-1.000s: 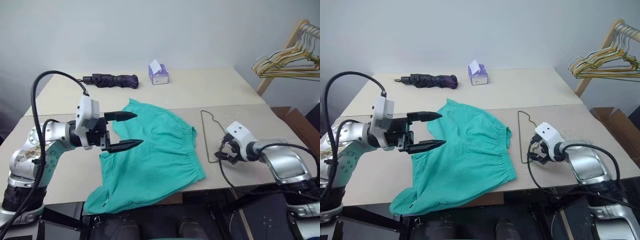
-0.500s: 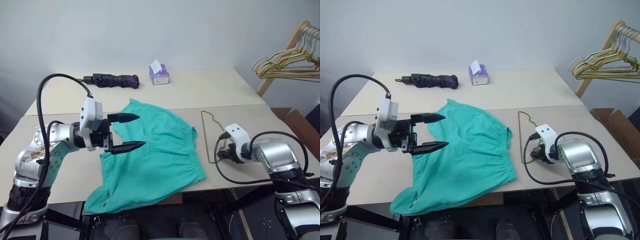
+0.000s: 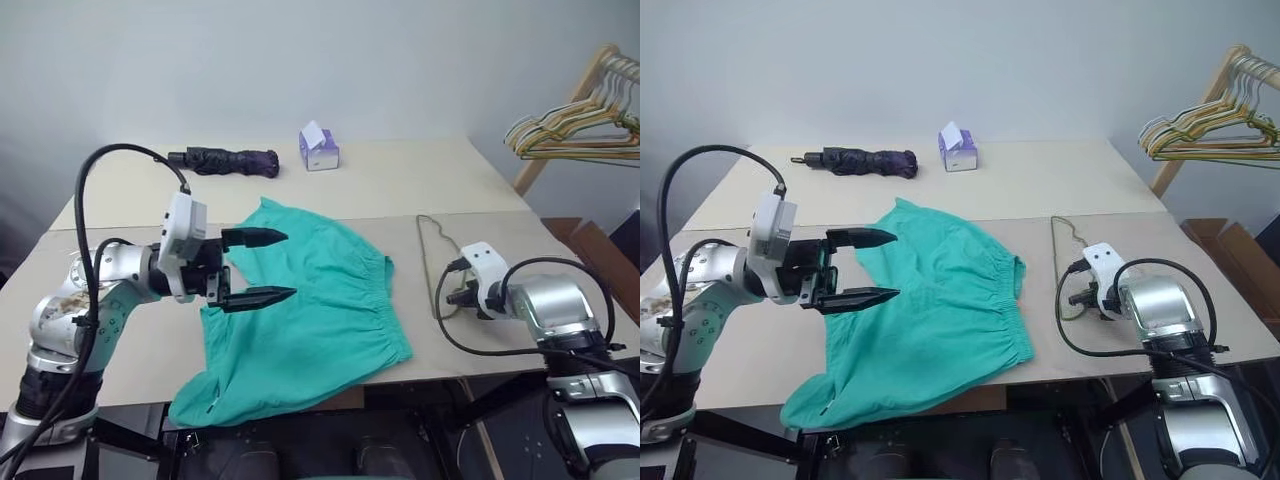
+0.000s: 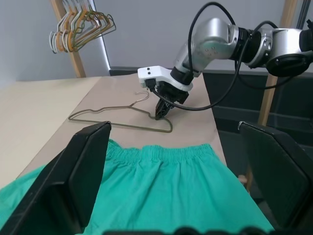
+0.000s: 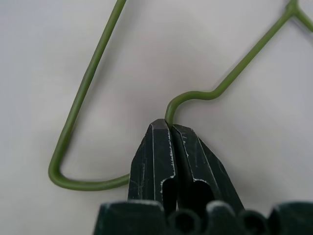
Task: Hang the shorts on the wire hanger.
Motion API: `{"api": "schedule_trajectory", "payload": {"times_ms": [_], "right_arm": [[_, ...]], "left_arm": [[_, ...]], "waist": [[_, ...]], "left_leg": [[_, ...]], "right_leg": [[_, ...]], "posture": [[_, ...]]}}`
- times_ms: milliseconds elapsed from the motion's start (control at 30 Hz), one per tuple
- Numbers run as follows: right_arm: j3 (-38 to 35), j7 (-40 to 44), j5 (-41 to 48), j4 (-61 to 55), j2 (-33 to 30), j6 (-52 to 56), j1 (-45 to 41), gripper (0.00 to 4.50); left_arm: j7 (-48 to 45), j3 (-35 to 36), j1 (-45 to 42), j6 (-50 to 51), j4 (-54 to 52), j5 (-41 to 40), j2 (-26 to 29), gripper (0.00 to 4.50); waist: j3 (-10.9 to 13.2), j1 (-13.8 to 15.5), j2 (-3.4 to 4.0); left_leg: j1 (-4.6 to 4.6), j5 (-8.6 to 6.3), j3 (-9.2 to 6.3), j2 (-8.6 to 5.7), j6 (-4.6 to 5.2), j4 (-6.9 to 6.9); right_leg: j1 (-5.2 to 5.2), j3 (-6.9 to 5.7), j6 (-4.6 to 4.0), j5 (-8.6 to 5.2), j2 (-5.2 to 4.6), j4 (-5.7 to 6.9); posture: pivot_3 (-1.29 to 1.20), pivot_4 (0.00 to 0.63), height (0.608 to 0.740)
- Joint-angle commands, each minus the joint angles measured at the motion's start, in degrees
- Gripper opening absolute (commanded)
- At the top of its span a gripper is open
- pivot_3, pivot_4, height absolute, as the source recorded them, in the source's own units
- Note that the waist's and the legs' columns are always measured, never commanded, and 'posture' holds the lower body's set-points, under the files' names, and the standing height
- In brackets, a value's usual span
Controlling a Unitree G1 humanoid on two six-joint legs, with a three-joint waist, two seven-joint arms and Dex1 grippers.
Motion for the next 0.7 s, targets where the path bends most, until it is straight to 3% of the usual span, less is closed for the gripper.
{"api": "schedule_trajectory", "payload": {"times_ms": [33,133,333,500,700], "right_arm": [[-0.45,-5.21,-7.70,-3.51,-4.58,-24.67,3.19,0.06],[3.97,-10.33,-17.52,-0.15,-11.05,-51.74,7.42,0.06],[9.38,-26.28,-35.52,13.21,-18.99,-86.59,4.78,0.06],[13.88,-35.90,-47.96,21.01,-22.13,-101.80,-2.88,0.06],[15.33,-38.23,-53.55,23.02,-22.22,-110.20,-9.70,0.06]], "left_arm": [[1.28,0.51,-2.89,1.71,0.69,-1.10,-0.53,4.50],[1.86,0.59,-5.55,4.40,2.46,-1.92,-0.54,4.50],[3.15,0.10,-11.81,8.38,7.62,-1.44,-1.26,4.50],[3.97,-3.09,-16.98,9.83,12.76,2.17,-2.14,4.50],[2.14,-12.45,-21.11,6.43,18.15,12.57,-2.53,4.50]], "waist": [[-0.01,-0.17,0.04],[-0.01,-0.26,0.13],[-0.02,-1.85,0.14],[-0.03,-3.15,0.16],[-0.02,-3.55,0.16]], "left_leg": [[-0.01,0.00,0.02,0.00,0.00,0.00],[-0.03,0.00,0.02,-0.01,0.00,0.00],[0.09,0.00,0.03,0.00,0.00,-0.01],[0.09,0.00,0.02,-0.02,0.01,-0.03],[0.12,0.00,-0.01,-0.03,0.01,-0.04]], "right_leg": [[0.00,0.02,0.01,0.00,-0.01,0.00],[-0.03,0.01,0.17,-0.09,-0.02,-0.01],[0.04,0.05,0.43,-0.25,0.00,0.00],[0.01,0.10,0.04,-0.02,-0.01,0.02],[0.06,0.11,0.01,-0.01,-0.01,-0.01]], "posture": [[-0.03,0.000,0.740],[-0.03,0.000,0.740],[-0.04,0.000,0.740],[-0.04,0.000,0.740],[-0.05,0.000,0.740]]}}
